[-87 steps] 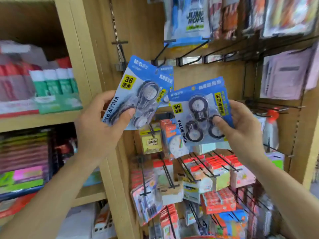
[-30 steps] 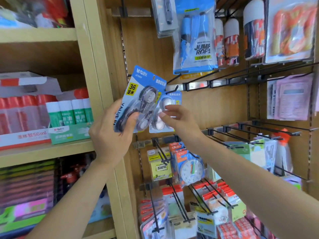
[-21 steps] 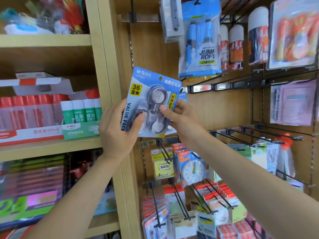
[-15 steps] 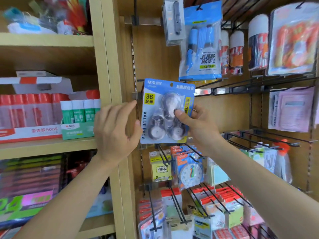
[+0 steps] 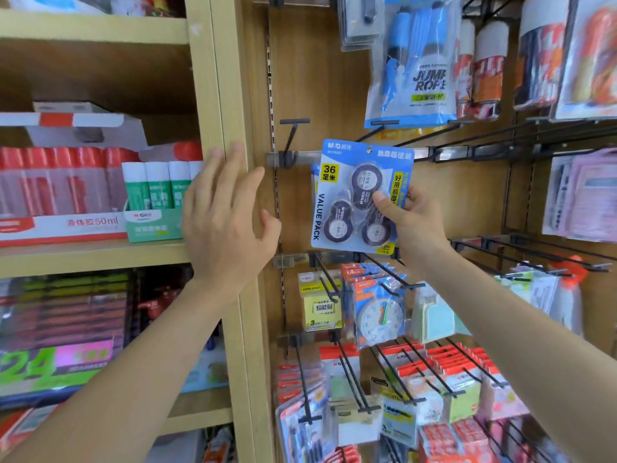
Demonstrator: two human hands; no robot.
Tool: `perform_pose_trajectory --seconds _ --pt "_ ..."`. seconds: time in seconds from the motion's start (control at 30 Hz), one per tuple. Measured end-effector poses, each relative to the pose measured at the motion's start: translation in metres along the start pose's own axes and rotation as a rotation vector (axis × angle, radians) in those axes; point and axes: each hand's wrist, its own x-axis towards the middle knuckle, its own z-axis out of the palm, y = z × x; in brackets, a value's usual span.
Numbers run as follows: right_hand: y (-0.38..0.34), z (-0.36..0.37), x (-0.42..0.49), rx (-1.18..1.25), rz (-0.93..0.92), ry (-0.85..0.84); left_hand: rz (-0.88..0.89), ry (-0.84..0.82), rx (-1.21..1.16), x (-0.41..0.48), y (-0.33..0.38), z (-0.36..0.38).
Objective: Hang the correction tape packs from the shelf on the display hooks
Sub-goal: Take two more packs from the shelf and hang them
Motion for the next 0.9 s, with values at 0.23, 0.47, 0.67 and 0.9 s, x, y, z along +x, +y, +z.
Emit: perform_pose_trajectory --seconds 0.23,0.47,0.67,0.9 --pt "0.0 -0.006 -0.002 0.008 -0.005 0.018 0.006 0.025 0.017 -0.002 -0.001 0.003" --pt "-0.005 -0.011 -0.005 -0.065 -0.015 0.006 0.003 0.025 0.01 -0.004 -0.001 0.004" --pt "-0.017 -0.013 -0.002 -0.103 -0.014 -0.01 0.0 0.024 0.006 -0.004 -0.001 0.004" --pt "-0.003 -0.014 0.008 -0.157 0.018 0.027 0.003 0.022 0.01 -0.005 -0.001 0.002"
